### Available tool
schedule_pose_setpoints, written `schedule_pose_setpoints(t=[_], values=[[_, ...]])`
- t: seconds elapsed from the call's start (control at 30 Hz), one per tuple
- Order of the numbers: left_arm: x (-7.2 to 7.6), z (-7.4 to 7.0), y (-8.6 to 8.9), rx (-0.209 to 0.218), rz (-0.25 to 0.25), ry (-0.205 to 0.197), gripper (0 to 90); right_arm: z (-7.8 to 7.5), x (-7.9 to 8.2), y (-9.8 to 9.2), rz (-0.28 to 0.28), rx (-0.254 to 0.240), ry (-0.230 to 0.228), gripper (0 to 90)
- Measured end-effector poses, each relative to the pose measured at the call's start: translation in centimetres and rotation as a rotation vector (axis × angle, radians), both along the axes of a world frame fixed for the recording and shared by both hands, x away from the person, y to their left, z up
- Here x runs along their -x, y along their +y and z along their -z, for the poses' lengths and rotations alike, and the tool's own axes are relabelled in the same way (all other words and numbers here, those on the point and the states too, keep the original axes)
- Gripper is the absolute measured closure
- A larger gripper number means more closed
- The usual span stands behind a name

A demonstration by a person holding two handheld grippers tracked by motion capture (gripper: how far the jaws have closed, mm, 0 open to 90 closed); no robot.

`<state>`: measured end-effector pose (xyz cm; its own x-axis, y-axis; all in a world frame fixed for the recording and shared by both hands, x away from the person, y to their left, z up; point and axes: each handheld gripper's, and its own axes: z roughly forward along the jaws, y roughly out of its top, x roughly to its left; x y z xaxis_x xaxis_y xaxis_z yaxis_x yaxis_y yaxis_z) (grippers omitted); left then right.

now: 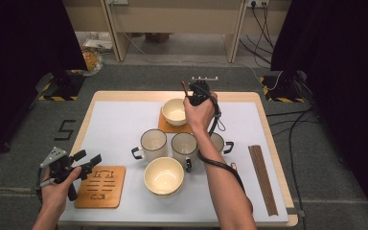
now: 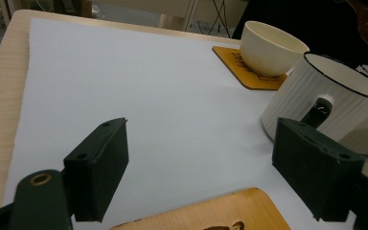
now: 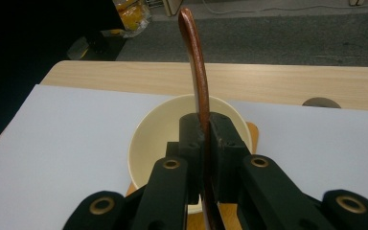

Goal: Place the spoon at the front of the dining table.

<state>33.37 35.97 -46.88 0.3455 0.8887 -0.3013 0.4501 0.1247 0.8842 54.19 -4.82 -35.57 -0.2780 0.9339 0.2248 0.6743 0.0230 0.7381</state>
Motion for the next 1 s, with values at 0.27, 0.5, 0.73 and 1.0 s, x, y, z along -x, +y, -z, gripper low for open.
schedule_pose_setpoints(t=[0.27,0.5,0.73,1.0], values=[[0.0,0.0,0.1,0.001,-0.001,0.0,19.4,0.2,-1.0,0.4,0.004,-0.002,0.015,84.5],[0.0,0.0,0.2,0.002,0.0,0.0,19.4,0.6,-1.8,0.5,0.012,-0.005,0.03,84.5],[-0.1,0.1,0.1,-0.001,0.001,0.003,19.4,1.0,-2.4,0.5,0.016,-0.01,0.045,84.5],[-0.1,0.1,0.1,-0.001,0.003,0.002,19.5,1.4,-3.0,0.4,0.024,-0.019,0.062,84.5]])
